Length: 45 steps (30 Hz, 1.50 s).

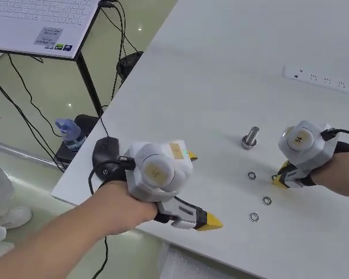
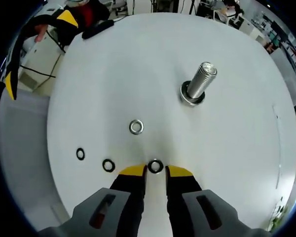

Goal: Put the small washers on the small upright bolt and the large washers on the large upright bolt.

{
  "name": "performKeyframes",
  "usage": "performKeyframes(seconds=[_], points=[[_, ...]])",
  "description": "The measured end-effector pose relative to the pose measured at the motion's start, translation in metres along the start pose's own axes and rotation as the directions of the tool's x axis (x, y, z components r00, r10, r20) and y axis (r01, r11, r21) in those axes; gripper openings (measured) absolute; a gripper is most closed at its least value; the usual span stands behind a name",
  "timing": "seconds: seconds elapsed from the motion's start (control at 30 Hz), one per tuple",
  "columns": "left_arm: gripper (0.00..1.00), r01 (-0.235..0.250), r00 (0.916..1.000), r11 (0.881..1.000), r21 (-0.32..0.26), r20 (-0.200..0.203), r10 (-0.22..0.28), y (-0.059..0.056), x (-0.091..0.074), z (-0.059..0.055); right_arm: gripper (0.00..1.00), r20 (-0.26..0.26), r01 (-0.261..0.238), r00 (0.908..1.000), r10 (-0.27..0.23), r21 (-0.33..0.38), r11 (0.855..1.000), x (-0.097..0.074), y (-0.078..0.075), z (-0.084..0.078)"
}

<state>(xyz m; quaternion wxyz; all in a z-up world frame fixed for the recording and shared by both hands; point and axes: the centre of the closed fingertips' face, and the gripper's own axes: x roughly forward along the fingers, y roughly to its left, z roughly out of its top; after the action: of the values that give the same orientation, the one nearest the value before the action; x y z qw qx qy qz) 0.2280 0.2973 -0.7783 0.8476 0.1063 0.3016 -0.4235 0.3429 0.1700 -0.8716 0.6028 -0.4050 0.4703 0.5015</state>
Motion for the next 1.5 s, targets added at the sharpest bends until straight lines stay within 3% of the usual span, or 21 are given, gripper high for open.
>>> performKeyframes(seconds=[0.37, 0.7, 1.1, 1.33, 1.5], points=[[0.82, 0.005, 1.0000, 1.000, -0.007, -0.001, -0.005, -0.004, 0.000, -0.004, 0.13, -0.034, -0.001, 0.9994, 0.000, -0.031, 1.000, 0.001, 0.001, 0.000], [0.81, 0.004, 1.0000, 1.000, -0.006, -0.001, -0.004, -0.005, -0.002, -0.002, 0.12, 0.002, -0.001, 1.0000, 0.001, 0.048, 0.999, -0.002, 0.001, -0.002], [0.83, -0.010, 0.9999, 1.000, -0.022, 0.013, 0.010, 0.000, -0.001, 0.002, 0.12, 0.004, -0.011, 0.9999, 0.011, 0.070, 0.998, -0.029, 0.002, -0.009], [0.81, -0.001, 1.0000, 1.000, -0.021, -0.010, 0.001, -0.002, 0.003, 0.001, 0.12, 0.002, -0.012, 0.9999, 0.012, 0.089, 0.996, -0.044, 0.000, -0.023], [0.81, -0.003, 1.0000, 1.000, -0.015, 0.007, 0.003, -0.001, 0.005, 0.006, 0.12, 0.001, -0.011, 0.9999, 0.011, 0.102, 0.995, -0.053, -0.003, -0.032]])
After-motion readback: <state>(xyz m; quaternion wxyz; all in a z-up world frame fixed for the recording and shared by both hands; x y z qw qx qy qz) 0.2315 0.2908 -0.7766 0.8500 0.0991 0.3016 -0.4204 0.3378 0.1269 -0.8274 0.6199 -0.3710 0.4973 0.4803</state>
